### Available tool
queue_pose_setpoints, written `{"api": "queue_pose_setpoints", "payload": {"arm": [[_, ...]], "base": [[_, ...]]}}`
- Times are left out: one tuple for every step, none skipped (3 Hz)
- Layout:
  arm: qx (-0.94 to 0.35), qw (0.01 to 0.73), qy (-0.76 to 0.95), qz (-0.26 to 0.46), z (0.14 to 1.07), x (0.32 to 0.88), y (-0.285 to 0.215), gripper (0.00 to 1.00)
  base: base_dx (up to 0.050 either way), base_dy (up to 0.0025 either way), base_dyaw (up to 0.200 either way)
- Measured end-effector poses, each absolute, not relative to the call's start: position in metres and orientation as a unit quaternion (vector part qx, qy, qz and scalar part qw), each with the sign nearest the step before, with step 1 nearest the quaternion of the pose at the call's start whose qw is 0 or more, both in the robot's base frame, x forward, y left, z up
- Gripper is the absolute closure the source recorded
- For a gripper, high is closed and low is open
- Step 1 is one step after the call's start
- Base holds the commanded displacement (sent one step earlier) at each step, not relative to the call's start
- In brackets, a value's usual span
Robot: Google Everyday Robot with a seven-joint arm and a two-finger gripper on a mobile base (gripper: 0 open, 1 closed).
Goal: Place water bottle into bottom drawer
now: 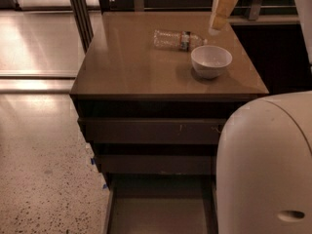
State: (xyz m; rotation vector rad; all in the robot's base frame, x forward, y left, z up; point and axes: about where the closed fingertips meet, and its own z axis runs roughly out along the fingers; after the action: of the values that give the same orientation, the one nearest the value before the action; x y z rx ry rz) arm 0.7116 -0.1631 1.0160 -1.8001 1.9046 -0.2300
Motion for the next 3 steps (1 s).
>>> {"api": "queue_pose_setpoints", "payload": {"arm": [[-0.661,0.260,0.698,-0.087,1.015,0.718,-0.159,0.00],[-0.651,0.294,0.696,-0.076,1.009,0.735,-0.162,0.00],[-0.643,0.323,0.692,-0.060,0.998,0.757,-0.156,0.00]], "base": [[0.000,0.00000,0.000],[0.000,0.00000,0.000],[0.000,0.00000,0.000]]}}
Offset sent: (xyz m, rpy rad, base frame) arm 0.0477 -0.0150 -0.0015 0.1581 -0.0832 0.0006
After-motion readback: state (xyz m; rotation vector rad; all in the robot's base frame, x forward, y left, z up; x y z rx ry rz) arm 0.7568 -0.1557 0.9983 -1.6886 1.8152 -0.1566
